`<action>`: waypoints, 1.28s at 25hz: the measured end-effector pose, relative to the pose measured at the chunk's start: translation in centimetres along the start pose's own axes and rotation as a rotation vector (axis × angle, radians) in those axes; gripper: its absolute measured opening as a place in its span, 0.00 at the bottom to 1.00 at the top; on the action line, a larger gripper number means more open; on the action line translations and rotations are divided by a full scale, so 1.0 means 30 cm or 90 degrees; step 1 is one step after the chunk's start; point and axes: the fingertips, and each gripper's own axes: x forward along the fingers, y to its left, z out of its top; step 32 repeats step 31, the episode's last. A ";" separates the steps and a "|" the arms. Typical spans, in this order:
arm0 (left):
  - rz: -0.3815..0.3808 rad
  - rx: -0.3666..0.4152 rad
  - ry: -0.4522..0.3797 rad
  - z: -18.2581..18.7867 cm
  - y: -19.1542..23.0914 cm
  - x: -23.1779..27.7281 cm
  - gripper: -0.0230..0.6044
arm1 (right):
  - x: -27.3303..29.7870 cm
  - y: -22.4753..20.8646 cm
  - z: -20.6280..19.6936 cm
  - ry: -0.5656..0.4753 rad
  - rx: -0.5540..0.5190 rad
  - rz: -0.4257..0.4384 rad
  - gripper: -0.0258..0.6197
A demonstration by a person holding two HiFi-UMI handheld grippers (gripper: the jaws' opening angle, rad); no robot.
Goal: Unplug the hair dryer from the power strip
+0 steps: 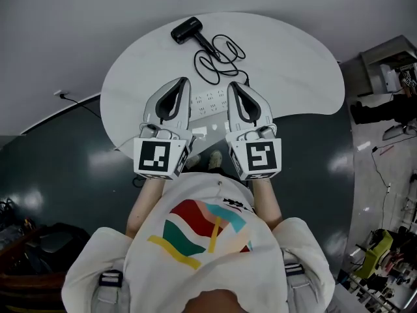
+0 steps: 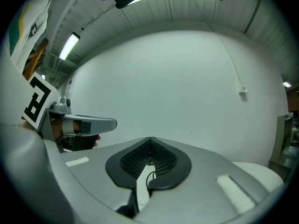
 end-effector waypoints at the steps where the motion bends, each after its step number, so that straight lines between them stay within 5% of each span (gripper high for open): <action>1: 0.005 0.009 -0.007 0.003 0.005 -0.004 0.04 | -0.001 0.004 -0.011 0.003 -0.004 -0.002 0.06; 32: -0.006 0.025 -0.010 -0.002 0.040 -0.025 0.04 | -0.006 0.020 -0.027 0.028 -0.047 -0.021 0.06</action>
